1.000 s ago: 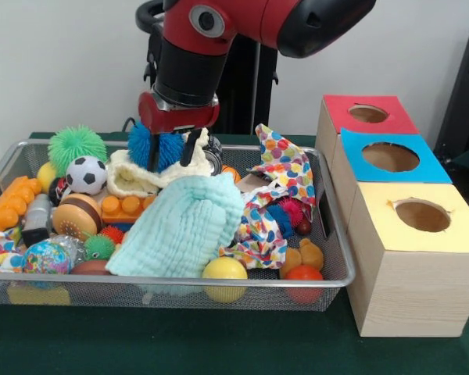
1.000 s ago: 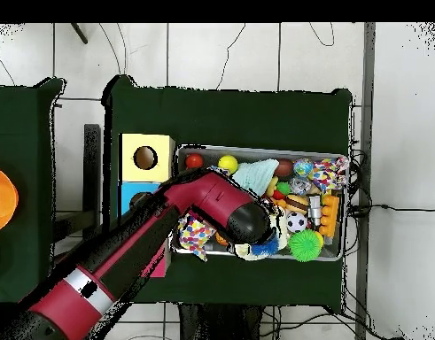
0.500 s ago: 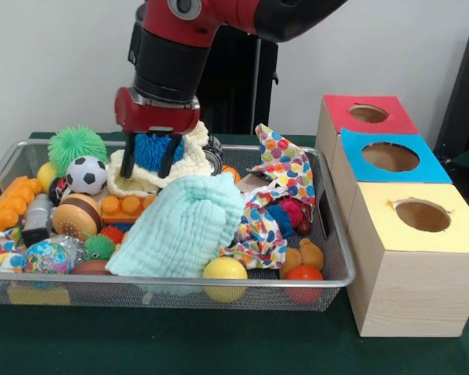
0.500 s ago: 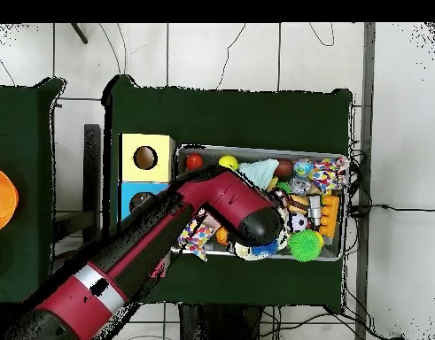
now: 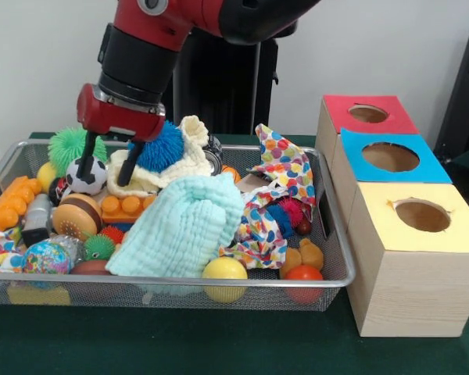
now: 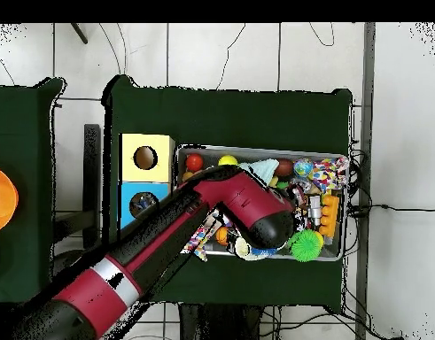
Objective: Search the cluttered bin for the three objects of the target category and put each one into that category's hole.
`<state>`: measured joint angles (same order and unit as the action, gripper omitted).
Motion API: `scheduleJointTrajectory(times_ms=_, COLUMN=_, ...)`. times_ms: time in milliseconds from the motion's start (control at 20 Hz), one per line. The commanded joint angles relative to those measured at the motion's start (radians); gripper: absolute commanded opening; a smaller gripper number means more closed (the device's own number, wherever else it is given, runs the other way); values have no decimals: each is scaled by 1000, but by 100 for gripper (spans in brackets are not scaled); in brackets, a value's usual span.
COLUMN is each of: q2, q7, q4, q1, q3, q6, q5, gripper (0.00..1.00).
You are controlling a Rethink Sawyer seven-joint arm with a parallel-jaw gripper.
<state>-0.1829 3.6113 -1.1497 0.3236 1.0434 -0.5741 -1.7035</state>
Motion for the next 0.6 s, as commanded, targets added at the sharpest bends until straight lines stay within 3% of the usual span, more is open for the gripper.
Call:
scheduleJointTrajectory(times_ms=50, q2=-55, q7=-191, q4=14, q1=-26, q3=-200, q6=71, q5=49, gripper=100)
scheduleJointTrajectory(times_ms=250, q2=-58, q7=-202, q4=21, q1=-28, q3=-216, q6=99, q5=48, gripper=100)
scheduleJointTrajectory(times_ms=600, q2=-17, q7=-332, q4=10, q1=-62, q3=-297, q6=180, q5=83, gripper=100)
